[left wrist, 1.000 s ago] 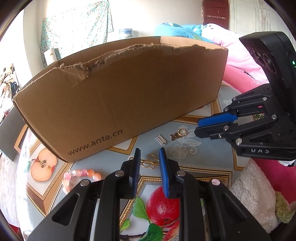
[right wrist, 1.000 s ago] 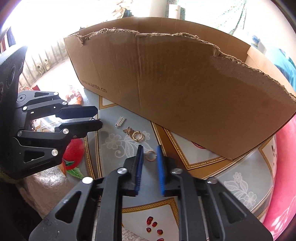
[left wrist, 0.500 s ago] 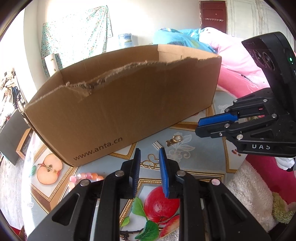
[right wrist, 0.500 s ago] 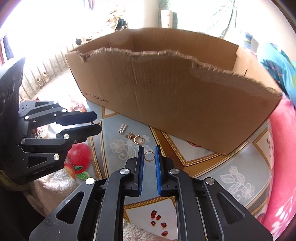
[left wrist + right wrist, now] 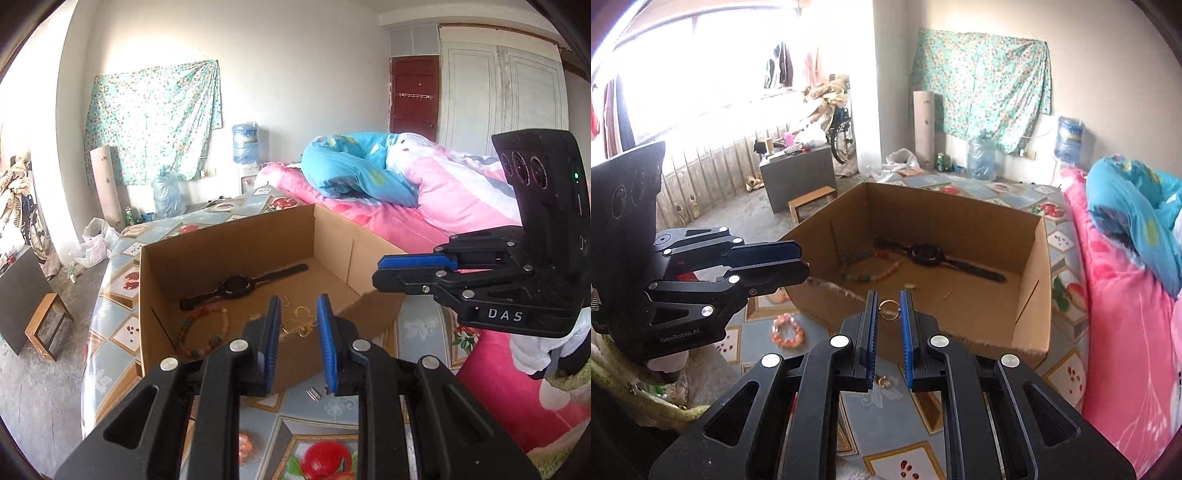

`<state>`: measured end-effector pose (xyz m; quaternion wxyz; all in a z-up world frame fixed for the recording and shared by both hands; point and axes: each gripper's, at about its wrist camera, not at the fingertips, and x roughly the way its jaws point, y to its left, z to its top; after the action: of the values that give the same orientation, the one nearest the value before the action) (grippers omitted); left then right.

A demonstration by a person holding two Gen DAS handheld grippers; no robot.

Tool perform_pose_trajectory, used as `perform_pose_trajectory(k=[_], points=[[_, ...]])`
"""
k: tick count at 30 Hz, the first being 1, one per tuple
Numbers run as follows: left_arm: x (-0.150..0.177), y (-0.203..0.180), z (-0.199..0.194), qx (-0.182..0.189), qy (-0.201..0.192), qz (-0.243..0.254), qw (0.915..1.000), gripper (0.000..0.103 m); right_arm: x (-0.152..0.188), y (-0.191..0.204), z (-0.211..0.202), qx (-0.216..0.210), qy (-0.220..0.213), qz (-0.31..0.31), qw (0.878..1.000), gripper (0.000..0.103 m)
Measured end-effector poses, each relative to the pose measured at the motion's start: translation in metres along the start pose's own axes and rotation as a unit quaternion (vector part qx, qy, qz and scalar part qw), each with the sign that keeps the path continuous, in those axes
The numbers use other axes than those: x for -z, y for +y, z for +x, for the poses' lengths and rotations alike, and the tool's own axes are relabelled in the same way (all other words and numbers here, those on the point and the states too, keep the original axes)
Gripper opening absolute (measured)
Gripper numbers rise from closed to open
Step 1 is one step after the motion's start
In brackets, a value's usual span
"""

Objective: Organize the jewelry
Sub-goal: 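Carry the gold ring and butterfly charm over the box with both grippers, then open both grippers inside the box to drop the charms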

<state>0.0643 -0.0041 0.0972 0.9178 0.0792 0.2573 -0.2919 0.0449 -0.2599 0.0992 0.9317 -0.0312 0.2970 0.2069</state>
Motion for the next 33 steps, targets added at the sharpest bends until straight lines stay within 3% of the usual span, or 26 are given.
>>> perform_pose_trajectory(k=[5,9,14,20,23,27,33], points=[[-0.024,0.025,0.050,-0.003,0.061,-0.013,0.9980,0.019,-0.026,-0.024,0.044,-0.004,0.037,0.015,0.999,0.010],[-0.024,0.042,0.097,0.020,0.133,-0.044,0.9899,0.019,-0.038,-0.034,0.078,-0.009,0.098,0.020,0.995,0.010],[-0.021,0.041,0.129,0.030,0.177,-0.054,0.9823,0.020,-0.037,-0.043,0.097,0.002,0.152,0.018,0.988,0.010],[-0.022,0.040,0.141,0.039,0.187,-0.062,0.9797,0.020,-0.041,-0.055,0.103,0.009,0.161,0.022,0.987,0.012],[-0.022,0.042,0.141,0.042,0.183,-0.069,0.9799,0.026,-0.043,-0.061,0.104,0.007,0.155,0.031,0.987,0.013],[-0.024,0.047,0.130,0.042,0.162,-0.077,0.9828,0.028,-0.045,-0.066,0.095,0.009,0.142,0.042,0.989,0.013],[-0.033,0.060,0.094,0.037,0.102,-0.097,0.9893,0.030,-0.050,-0.073,0.065,0.006,0.099,0.071,0.993,0.013]])
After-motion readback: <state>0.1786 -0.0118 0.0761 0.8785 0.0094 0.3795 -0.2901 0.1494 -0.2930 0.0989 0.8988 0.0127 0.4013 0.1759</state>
